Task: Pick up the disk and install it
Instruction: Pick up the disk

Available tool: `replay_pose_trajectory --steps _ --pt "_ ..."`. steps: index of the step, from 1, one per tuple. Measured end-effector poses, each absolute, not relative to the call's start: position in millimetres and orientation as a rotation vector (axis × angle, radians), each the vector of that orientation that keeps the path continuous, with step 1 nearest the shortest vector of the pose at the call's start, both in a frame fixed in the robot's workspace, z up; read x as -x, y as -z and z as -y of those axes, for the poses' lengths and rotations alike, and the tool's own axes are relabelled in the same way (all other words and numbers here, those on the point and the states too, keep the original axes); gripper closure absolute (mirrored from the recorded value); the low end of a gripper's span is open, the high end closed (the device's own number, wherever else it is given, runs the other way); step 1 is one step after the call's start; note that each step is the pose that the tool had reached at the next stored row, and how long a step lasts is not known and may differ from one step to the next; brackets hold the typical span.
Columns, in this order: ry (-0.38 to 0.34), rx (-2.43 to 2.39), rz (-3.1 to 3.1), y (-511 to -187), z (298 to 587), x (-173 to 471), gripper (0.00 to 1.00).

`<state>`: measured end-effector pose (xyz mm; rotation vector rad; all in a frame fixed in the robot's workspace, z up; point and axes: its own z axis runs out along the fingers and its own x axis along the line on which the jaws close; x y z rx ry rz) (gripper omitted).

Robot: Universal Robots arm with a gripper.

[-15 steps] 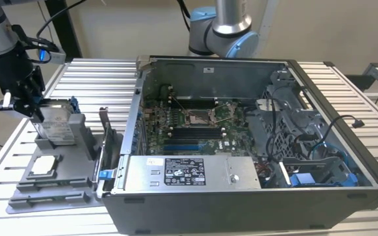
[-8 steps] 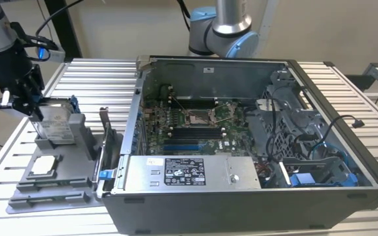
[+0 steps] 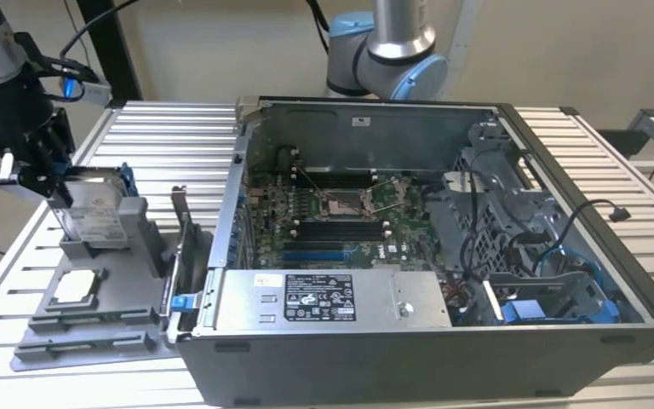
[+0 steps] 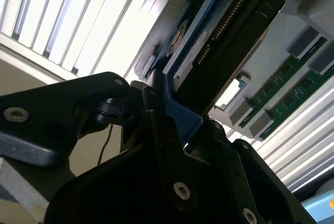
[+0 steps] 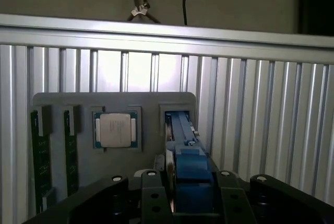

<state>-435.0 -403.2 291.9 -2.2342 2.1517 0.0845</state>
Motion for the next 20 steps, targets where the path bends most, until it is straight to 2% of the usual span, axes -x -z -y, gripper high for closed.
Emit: replay_pose_trajectory --steps 20 --pt "-0.072 2.234 -2.147 -324 403 436 1.00"
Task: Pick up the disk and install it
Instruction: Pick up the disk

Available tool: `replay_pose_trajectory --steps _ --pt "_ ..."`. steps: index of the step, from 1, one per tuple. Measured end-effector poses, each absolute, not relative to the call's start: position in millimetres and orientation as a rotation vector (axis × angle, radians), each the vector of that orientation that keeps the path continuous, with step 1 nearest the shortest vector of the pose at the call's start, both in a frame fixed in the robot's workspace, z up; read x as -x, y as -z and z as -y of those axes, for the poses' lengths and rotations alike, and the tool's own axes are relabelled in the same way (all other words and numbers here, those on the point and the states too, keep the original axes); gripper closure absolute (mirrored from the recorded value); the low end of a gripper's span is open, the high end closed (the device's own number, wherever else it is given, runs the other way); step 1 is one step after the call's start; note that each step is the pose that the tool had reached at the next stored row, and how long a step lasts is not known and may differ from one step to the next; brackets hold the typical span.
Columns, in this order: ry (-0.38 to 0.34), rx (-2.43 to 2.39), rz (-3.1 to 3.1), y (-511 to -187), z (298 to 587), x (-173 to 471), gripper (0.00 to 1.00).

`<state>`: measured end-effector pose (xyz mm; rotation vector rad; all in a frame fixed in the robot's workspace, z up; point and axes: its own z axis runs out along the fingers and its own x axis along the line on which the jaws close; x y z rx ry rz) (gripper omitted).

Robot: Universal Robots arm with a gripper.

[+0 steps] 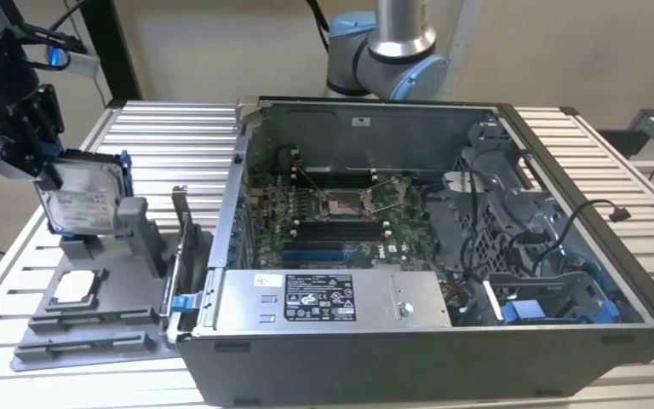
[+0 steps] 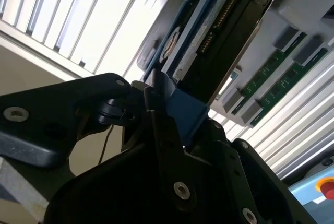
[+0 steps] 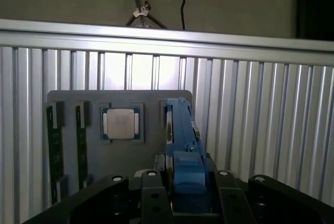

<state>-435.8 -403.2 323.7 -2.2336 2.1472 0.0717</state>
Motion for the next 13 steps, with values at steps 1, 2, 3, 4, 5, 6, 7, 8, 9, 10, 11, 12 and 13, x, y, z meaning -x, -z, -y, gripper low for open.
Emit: replay_pose_trajectory --steps 1,2,3,4,5,6,7,8,9,10,11,12,13 --pt "-0.071 2.234 -2.147 -324 403 436 1.00" --pt "-0.071 2.234 -2.147 -324 403 436 1.00" --pt "-0.071 2.234 -2.147 -324 403 436 1.00" --pt "-0.071 2.234 -2.147 -325 403 436 1.00" --pt "-0.071 2.234 -2.147 -327 403 436 1.00" --pt "-0.070 2.234 -2.146 -329 403 436 1.00" --pt "-0.068 2.233 -2.145 -331 403 436 1.00" --pt "-0.063 2.232 -2.142 -333 403 436 1.00" --pt "-0.056 2.229 -2.138 -334 403 436 1.00" --pt "-0.049 2.227 -2.136 -335 403 436 1.00" --pt "-0.045 2.228 -2.137 -336 402 436 1.00" --pt "-0.043 2.229 -2.138 -337 402 436 1.00" --pt "-0.043 2.229 -2.138 -338 402 436 1.00"
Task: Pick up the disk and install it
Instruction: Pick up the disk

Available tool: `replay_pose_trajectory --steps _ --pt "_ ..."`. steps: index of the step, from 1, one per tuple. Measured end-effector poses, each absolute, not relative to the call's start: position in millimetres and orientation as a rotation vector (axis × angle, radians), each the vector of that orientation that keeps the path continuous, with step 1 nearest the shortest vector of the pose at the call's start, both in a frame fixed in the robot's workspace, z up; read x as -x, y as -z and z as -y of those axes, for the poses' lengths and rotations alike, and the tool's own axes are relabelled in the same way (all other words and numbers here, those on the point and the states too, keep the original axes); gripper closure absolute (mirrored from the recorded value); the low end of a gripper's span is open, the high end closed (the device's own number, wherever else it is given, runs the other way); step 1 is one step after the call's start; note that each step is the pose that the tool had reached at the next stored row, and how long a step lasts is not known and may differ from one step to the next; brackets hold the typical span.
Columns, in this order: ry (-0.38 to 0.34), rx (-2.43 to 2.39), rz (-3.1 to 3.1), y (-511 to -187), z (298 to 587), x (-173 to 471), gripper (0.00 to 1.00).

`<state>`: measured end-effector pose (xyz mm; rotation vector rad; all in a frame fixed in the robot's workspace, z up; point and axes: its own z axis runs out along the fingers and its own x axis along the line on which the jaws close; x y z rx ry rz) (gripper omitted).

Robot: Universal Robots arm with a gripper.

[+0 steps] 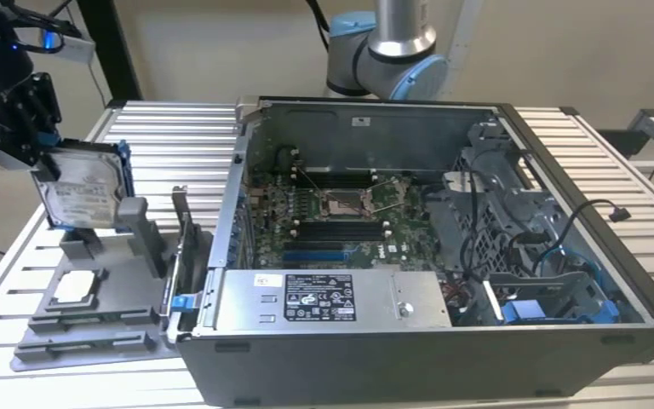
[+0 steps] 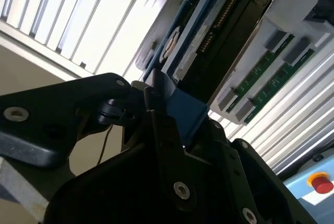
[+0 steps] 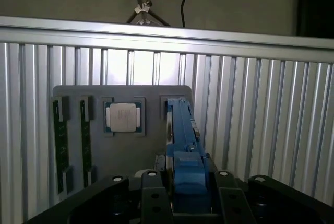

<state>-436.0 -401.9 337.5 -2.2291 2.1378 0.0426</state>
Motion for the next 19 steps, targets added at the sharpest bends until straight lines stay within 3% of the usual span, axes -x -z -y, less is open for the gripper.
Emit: replay_pose_trajectory --steps 8,19 --pt "0.053 2.192 -2.097 -345 402 437 1.00" --pt "0.095 2.173 -2.077 -377 402 438 1.00"
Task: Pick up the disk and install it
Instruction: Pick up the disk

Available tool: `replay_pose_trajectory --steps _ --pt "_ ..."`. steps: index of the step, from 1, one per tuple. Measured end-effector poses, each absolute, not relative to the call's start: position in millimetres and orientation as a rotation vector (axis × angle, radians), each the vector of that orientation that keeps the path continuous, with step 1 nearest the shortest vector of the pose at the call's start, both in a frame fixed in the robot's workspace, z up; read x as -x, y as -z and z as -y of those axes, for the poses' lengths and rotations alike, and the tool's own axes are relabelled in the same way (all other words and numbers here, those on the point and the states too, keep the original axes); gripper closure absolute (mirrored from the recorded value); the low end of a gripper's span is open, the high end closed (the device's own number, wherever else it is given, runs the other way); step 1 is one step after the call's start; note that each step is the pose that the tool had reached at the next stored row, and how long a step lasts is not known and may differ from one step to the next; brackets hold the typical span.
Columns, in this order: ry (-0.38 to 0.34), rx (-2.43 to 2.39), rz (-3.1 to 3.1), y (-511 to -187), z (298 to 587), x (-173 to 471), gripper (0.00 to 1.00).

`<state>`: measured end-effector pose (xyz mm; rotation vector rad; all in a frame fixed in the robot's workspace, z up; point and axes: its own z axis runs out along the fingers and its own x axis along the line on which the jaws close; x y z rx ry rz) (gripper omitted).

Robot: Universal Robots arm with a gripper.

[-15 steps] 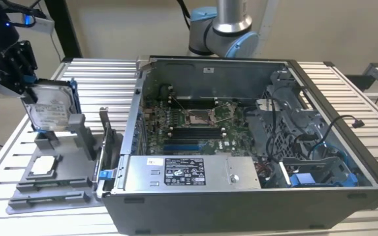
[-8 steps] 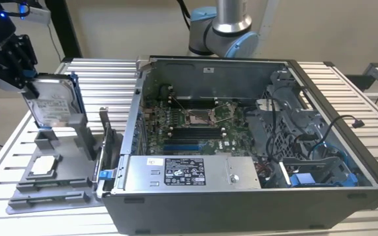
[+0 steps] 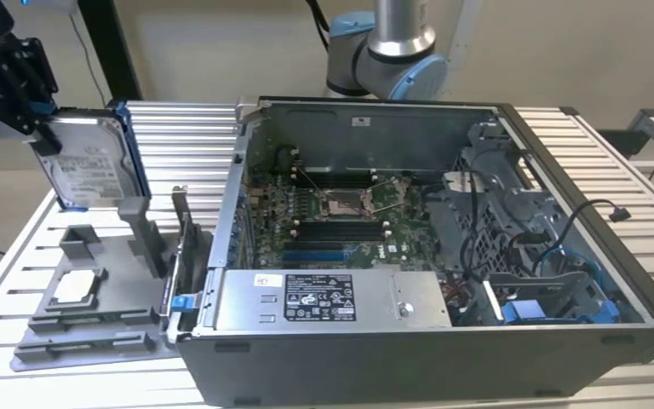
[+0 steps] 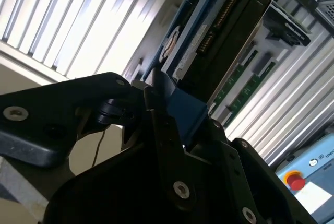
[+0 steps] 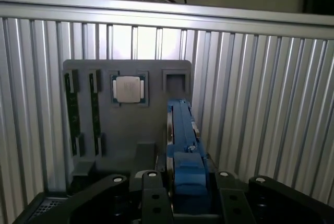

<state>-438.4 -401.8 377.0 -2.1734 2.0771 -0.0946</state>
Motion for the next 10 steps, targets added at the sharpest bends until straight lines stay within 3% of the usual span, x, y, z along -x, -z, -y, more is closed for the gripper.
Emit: replay_pose_trajectory --steps 10 --pt "0.115 2.164 -2.067 -411 402 438 1.00"
